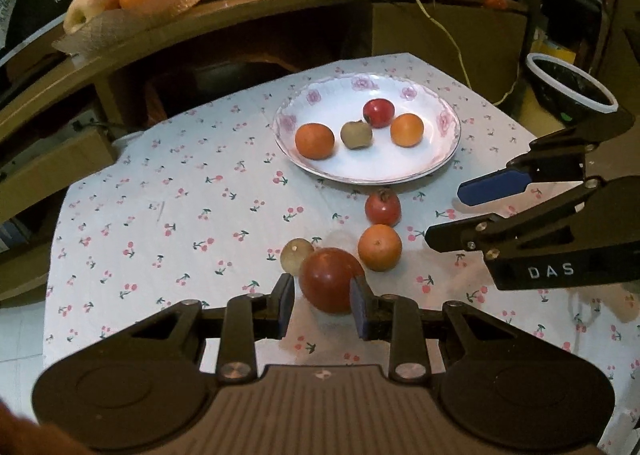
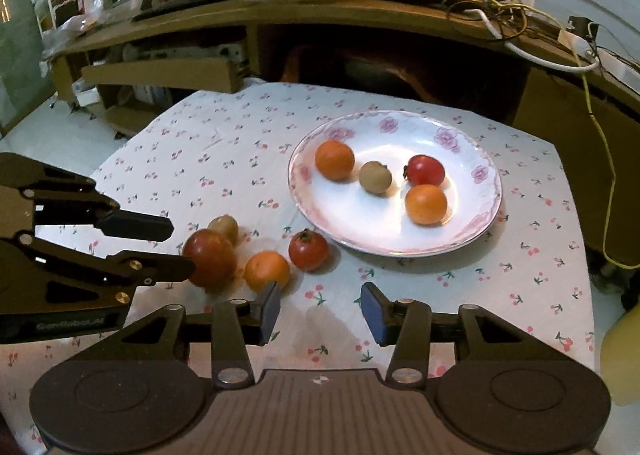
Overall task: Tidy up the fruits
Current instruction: 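Move both grippers back from the plate toward the remaining fruit, then grasp the large dark red apple with the left gripper while the right gripper grasps an orange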
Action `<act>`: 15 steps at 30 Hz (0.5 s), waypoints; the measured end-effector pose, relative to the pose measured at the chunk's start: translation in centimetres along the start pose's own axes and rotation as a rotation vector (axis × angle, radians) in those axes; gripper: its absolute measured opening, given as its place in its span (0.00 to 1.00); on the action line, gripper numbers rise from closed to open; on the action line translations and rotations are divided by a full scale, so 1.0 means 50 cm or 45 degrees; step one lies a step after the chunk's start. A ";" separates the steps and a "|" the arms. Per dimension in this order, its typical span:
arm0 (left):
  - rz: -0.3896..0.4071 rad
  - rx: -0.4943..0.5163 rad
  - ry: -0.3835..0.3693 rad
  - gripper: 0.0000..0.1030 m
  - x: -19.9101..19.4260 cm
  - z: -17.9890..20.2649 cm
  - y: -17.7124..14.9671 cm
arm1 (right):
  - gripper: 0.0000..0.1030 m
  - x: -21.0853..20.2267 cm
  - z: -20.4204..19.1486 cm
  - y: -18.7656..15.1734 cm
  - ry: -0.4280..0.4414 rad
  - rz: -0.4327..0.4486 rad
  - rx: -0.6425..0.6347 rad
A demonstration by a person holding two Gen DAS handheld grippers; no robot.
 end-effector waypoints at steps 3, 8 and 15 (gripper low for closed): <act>0.004 -0.001 -0.029 0.41 0.009 0.007 0.005 | 0.45 0.004 0.000 -0.002 0.006 -0.008 0.002; -0.022 -0.001 -0.054 0.46 0.028 0.018 0.006 | 0.46 0.011 0.004 -0.008 0.015 -0.025 0.008; -0.028 0.009 -0.053 0.47 0.041 0.026 0.000 | 0.46 0.016 0.008 -0.012 0.017 -0.039 0.012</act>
Point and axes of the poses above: each gripper's, at about its wrist camera, not at the fingertips, and x roughly the way its jaws point, z to its right, y to its top, the point moved 2 cm from there along x, roughly the way its jaws point, and after that the axes turned 14 degrees about -x, right-handed, at the moved point
